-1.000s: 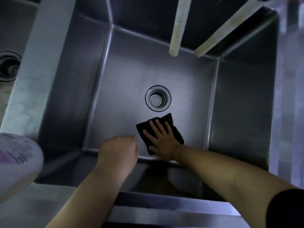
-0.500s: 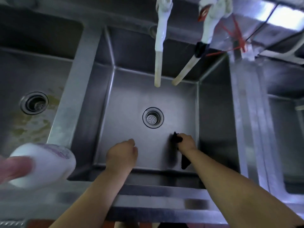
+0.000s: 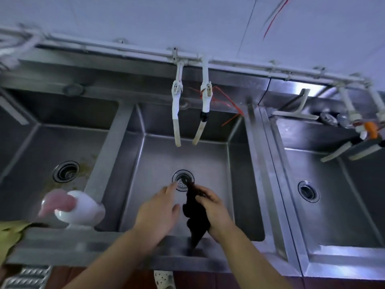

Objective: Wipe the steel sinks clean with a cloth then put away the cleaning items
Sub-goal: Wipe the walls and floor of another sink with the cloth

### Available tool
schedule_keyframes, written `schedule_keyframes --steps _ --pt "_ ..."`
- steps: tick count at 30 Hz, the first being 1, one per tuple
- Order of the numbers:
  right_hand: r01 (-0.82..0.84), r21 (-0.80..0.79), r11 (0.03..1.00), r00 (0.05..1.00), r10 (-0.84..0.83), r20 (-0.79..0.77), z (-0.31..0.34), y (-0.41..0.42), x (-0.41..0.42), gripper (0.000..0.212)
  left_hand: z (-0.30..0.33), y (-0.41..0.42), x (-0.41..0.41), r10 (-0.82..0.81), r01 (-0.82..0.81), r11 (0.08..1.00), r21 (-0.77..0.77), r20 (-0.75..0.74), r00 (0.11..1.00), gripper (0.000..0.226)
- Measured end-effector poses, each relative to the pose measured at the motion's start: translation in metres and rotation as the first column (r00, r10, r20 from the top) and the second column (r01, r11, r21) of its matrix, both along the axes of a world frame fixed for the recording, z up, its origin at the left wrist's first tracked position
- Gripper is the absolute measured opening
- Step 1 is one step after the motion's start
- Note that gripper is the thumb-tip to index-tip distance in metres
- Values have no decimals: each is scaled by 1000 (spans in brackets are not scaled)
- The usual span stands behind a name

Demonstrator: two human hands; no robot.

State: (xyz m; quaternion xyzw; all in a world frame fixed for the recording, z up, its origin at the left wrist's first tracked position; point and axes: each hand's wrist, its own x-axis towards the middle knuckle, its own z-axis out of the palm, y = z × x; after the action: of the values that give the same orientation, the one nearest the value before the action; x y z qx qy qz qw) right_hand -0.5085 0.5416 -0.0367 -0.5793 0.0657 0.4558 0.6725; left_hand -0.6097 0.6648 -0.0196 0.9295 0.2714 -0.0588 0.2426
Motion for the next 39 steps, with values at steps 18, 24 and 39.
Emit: schedule_keyframes --steps 18,24,39 --pt "-611 57 789 766 572 292 129 14 -128 16 133 8 -156 245 -254 967 -22 341 907 16" --pt "-729 -44 683 619 686 383 133 89 -208 26 127 59 -235 499 -505 858 -92 376 780 15" --pt "-447 -449 774 234 585 776 99 329 -367 27 104 286 -416 595 -598 795 -102 324 735 13"
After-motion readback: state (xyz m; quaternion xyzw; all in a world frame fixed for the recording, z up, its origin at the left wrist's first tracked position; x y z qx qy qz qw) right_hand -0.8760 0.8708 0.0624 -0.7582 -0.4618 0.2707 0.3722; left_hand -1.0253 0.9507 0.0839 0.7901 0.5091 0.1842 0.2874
